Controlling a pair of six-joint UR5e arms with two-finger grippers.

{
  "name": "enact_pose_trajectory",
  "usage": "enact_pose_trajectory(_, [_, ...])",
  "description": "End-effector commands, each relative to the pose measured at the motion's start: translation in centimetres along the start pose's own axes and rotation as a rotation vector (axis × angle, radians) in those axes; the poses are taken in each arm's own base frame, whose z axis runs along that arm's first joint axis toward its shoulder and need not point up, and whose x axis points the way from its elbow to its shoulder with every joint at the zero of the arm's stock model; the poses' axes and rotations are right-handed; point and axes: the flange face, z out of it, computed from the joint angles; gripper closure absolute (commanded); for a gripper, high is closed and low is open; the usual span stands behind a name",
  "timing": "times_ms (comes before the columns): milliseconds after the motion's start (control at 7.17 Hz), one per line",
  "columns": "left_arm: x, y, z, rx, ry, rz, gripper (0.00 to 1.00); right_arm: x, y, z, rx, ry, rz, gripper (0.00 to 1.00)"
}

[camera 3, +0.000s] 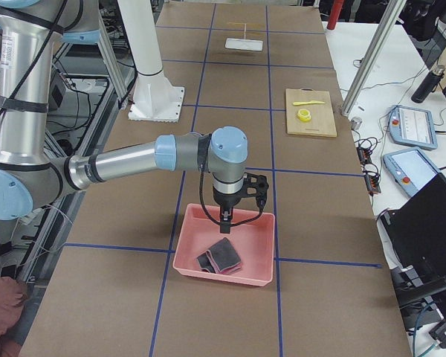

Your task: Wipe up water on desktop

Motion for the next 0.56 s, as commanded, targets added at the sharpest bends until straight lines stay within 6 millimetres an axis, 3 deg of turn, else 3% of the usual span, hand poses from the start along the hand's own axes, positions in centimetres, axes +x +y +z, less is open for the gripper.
enact_pose_trajectory(0, [-0.63, 0.85, 0.65, -0.011, -0.001, -0.010, 0.01, -0.35, -0.08, -0.31, 0.007, -0.001, -0.008, 0.00])
enact_pose_trajectory(418, [-0.60, 0.85, 0.61, -0.010, -0.002, -0.009, 0.01, -0.91, -0.11, -0.78, 0.016, -0.002, -0.020, 0.00])
